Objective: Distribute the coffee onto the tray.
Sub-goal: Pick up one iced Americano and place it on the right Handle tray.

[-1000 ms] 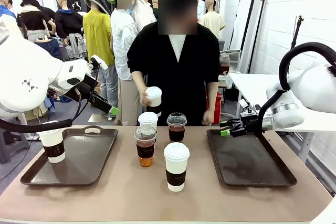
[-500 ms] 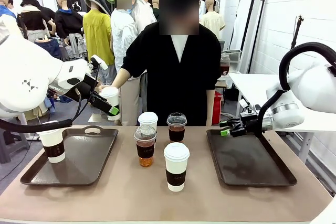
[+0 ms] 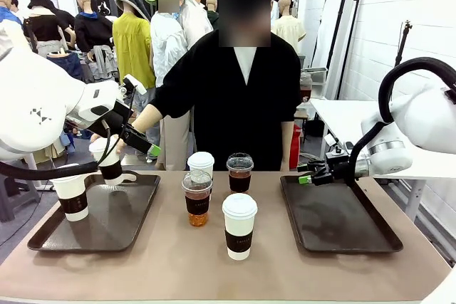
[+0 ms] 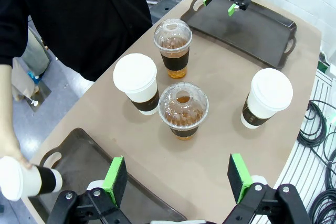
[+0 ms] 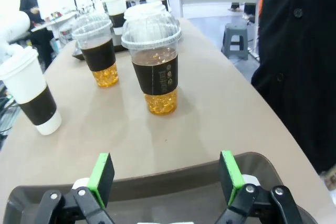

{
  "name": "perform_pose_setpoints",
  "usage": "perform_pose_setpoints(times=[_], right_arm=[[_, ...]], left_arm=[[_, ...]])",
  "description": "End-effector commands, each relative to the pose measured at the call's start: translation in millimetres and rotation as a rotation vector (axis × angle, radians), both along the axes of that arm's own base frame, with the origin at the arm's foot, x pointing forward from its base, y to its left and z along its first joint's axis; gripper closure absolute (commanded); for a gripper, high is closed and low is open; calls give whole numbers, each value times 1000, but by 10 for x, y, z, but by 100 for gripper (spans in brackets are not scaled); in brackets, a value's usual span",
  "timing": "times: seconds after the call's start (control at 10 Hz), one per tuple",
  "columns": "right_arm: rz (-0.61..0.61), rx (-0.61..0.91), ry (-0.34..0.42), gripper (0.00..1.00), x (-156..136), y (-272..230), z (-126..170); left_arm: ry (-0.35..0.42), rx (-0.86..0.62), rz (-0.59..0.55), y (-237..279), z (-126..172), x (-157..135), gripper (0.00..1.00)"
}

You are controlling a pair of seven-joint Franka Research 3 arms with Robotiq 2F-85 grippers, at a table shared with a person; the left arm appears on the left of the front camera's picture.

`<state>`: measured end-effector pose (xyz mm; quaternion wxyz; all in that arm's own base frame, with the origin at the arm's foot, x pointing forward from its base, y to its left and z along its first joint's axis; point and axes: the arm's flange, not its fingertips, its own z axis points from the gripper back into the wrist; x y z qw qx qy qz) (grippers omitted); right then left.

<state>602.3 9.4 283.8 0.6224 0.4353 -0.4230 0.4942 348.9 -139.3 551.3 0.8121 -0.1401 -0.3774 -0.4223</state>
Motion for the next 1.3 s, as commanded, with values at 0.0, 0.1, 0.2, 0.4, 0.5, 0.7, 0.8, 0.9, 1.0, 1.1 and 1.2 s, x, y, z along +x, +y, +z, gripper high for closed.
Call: perform_pose_setpoints(times=[0.0,0.1,0.2,0.4,0.5,0.7,0.8,0.9,1.0,1.1,1.2], right_arm=[[-25,29,-5,0,-1,158,-38],[-9,35,-2,0,3,242,-59],[5,45,-2,0,1,347,-95],[48,46,1,0,13,583,-152],[61,53,-10,0,23,684,-174],[61,56,-35,0,66,861,-238],[58,66,-47,0,89,937,-268],[60,73,-54,0,101,1005,-288],[57,74,-68,0,116,1065,-306],[58,75,-74,0,124,1086,-320],[62,83,-67,0,122,1079,-322]], left_arm=[[2,-5,1,11,0,4,0],[2,-5,1,11,0,4,0],[2,-5,1,11,0,4,0],[2,-5,1,11,0,4,0],[2,-5,1,11,0,4,0],[2,-5,1,11,0,4,0],[2,-5,1,11,0,4,0],[2,-5,1,11,0,4,0],[2,-5,1,11,0,4,0],[2,-5,1,11,0,4,0],[2,-5,1,11,0,4,0]])
